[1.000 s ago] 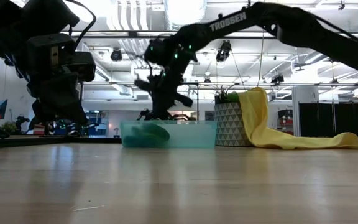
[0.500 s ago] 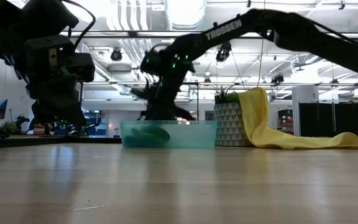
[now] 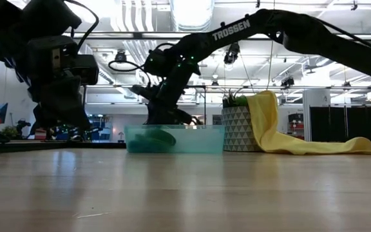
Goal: Fold microfiber towels
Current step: Put the folded green microfiber towel into the blue bin
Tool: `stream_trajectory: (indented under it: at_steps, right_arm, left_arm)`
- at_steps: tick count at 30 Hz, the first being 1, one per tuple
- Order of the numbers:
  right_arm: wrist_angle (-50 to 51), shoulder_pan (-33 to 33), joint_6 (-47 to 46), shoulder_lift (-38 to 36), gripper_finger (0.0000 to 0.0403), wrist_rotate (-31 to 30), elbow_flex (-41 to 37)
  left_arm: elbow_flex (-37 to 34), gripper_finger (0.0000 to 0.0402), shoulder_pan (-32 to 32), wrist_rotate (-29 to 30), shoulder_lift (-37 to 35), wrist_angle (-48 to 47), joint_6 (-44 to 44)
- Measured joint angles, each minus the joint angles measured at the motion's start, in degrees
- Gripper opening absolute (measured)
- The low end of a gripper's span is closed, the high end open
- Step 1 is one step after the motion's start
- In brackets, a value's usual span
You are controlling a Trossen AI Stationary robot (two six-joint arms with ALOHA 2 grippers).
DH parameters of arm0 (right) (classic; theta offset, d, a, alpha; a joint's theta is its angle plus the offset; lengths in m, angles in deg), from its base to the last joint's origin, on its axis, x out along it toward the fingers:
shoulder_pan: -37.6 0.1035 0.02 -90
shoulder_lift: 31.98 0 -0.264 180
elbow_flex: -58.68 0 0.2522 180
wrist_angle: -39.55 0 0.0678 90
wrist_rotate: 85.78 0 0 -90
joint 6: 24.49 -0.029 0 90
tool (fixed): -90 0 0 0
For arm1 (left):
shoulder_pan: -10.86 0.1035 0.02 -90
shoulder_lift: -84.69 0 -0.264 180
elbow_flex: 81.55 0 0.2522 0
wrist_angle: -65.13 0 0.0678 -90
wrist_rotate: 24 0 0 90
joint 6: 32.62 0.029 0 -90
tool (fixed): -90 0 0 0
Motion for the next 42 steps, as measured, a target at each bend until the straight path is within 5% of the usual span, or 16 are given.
stream_trajectory:
  at_steps: [8, 13, 17, 26, 32, 37, 42]
  right_arm:
    - [-2.34, 0.02, -0.22, -2.45, 0.0008, -0.64, -0.07]
    - [7.03, 1.05, 8.9, -11.49, 0.0008, -12.55, -0.02]
    - [14.52, 2.19, 14.98, -19.04, 0.0008, -22.72, -1.93]
    - [6.18, 0.99, 21.46, -39.95, 0.0008, -23.36, -24.55]
    - [-6.12, -2.32, 22.01, -54.6, 0.0008, -20.29, -44.27]
    - [-12.38, -4.39, 19.49, -63.17, 0.0008, -19.02, -55.67]
    - [-14.88, -5.22, 16.87, -69.39, 0.0008, -18.86, -61.91]
  left_arm:
    - [0.25, 0.0, 0.19, 0.31, -0.82, 1.7, 1.74]
    - [1.76, 0.0, 4.28, 1.59, -2.42, 5.44, 11.36]
    - [4.91, 0.0, 14.59, 0.14, -1.97, 4.42, 12.19]
    - [20.9, 0.0017, 43.81, -21.2, 11.15, 3.97, 22.6]
    - [38.89, 0.0109, 47.3, -29.12, 29.66, -13.03, 24.04]
    - [54.91, 0.0165, 48.33, -27.49, 40.66, -35.2, 27.77]
    - [64.74, 0.0172, 47.97, -20.18, 43.09, -48.54, 32.0]
